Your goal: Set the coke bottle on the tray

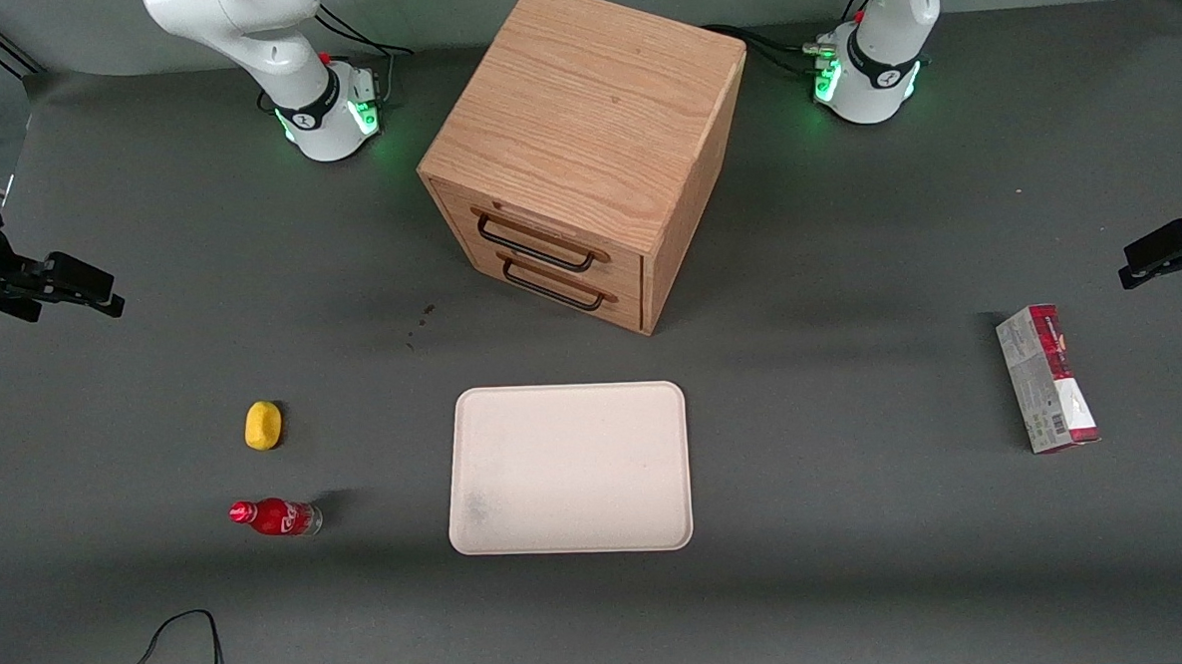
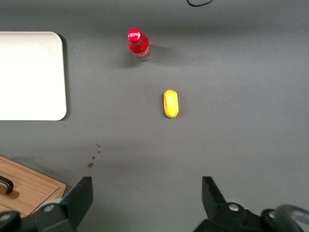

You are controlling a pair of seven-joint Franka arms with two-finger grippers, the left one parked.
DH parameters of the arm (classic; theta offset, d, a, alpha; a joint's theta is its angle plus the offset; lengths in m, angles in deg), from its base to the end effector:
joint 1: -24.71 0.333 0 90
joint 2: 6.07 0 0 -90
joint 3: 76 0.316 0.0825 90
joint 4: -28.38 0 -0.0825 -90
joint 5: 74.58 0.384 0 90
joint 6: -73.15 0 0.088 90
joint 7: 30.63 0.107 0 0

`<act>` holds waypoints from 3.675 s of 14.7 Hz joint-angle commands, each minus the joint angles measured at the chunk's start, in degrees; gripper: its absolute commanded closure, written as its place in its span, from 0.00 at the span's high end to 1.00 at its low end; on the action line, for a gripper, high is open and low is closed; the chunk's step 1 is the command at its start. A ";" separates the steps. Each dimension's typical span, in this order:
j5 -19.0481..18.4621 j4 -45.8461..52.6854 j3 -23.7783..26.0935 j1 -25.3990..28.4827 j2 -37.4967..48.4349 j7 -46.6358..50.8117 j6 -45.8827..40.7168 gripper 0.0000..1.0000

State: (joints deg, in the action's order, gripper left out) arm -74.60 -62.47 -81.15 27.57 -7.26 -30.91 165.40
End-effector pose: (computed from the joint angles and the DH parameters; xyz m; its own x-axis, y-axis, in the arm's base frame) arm 0.5637 -0.0221 0.6094 0.9994 -0.0350 0.0037 -0.0350 -0.9994 0.0022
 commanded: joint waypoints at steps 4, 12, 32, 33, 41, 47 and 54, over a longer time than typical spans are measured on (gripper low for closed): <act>-0.08 -0.91 -0.39 0.48 1.02 -0.43 0.30 1.00; -0.25 6.17 -0.30 0.40 -5.02 -1.13 -0.75 1.00; -0.08 40.76 7.17 -3.21 -40.11 -1.04 2.50 1.00; -0.08 40.75 7.17 -3.21 -41.16 -0.95 2.50 1.00; -0.16 39.18 7.17 -3.12 -47.41 -1.04 5.40 1.00; -0.78 33.29 7.08 -3.03 -47.23 -1.04 12.32 1.00; -0.69 29.68 7.08 -2.77 -47.32 -0.69 16.21 1.00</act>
State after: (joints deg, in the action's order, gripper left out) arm -74.61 -31.13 -74.38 24.90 -55.72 -30.91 180.60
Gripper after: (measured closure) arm 0.000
